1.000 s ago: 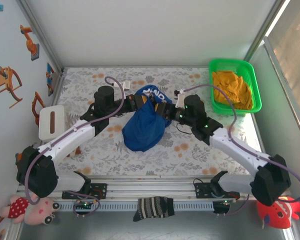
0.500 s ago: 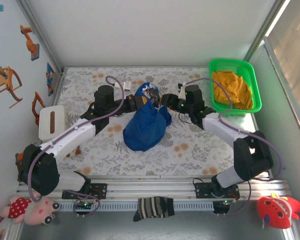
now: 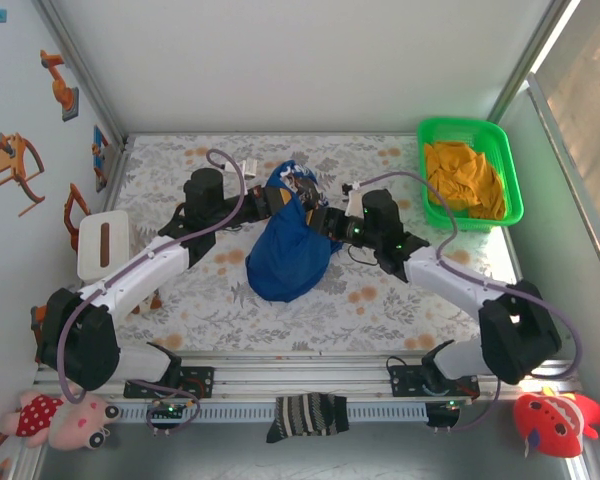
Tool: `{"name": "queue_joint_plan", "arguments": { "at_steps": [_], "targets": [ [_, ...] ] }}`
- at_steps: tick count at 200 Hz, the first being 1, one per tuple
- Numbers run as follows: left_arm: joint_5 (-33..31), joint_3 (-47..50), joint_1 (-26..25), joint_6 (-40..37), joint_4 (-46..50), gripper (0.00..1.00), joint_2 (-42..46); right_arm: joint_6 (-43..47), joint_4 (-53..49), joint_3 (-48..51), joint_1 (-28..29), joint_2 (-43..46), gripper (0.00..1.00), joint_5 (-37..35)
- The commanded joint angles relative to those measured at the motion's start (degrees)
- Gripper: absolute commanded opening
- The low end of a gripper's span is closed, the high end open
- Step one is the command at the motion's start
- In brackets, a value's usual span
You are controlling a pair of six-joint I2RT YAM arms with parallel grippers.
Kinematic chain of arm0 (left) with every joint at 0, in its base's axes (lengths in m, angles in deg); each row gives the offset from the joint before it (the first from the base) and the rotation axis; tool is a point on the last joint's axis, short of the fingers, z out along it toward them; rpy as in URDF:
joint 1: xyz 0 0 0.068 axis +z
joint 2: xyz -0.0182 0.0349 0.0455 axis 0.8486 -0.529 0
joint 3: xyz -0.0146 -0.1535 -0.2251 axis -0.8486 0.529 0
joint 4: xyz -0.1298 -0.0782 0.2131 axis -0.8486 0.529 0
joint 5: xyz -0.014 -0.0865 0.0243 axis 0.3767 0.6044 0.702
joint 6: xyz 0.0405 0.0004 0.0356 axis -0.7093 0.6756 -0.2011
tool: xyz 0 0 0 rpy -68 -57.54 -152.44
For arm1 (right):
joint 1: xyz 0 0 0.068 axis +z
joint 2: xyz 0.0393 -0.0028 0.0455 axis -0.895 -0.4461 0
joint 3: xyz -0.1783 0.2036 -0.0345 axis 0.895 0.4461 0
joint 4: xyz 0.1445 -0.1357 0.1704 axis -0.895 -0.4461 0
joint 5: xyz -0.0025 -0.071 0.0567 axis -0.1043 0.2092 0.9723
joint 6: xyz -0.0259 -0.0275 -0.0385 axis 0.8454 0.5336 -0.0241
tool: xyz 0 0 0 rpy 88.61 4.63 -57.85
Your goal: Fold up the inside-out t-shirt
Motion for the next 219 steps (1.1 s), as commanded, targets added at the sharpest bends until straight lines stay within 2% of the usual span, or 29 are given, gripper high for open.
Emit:
{"name": "queue_joint_plan", "arguments": {
  "at_steps": [1, 24, 46, 54, 65, 81, 94, 114, 139, 172, 219],
  "targets": [
    [0.8, -0.6, 0.7, 0.8, -3.3, 0.0, 0.7, -2.6, 4.6, -1.8, 0.1, -2.8, 0.0, 1.3],
    [-1.3, 1.8, 2.3, 0.9, -3.1, 0.0, 2.3, -2.9, 5.2, -1.9, -1.7, -1.2, 0.0, 1.5],
    [-4.0, 7.1, 4.8, 1.2, -3.9, 0.08, 4.4, -2.9, 5.0, -2.4, -5.0, 3.8, 0.0, 0.9],
    [-4.3, 9.0, 5.7, 1.5, -4.5, 0.17, 5.0, -2.3, 4.5, -3.0, -5.7, 5.9, 0.0, 0.5],
    [-4.7, 11.5, 6.4, 1.9, -5.2, 0.38, 5.7, -1.2, 3.7, -4.0, -6.2, 8.3, 0.0, 0.4],
    [-5.3, 14.0, 6.7, 2.3, -5.8, 0.59, 6.5, 0.0, 2.9, -5.4, -6.3, 9.9, 0.0, 1.2],
    [-5.5, 15.1, 6.5, 3.2, -6.5, 0.69, 7.3, 0.4, 3.5, -5.9, -6.2, 10.0, 0.0, 2.6],
    [-6.9, 15.2, 5.7, 4.3, -6.2, 0.79, 9.2, 0.6, 5.6, -5.8, -6.3, 9.4, 0.0, 4.9],
    [-11.2, 12.4, 2.9, 3.2, -1.5, 0.86, 11.3, 0.8, 7.6, -5.0, -6.2, 8.6, 0.0, 7.6],
    [-15.8, 4.0, -2.0, -7.3, 10.5, 0.89, 8.6, 3.7, 5.3, -5.0, -6.4, 8.8, 0.0, 10.0],
    [-18.3, -0.1, -4.9, -13.3, 12.4, 0.9, 1.8, 4.3, 3.0, -4.1, -6.4, 10.1, 0.0, 10.1]
  ]
}}
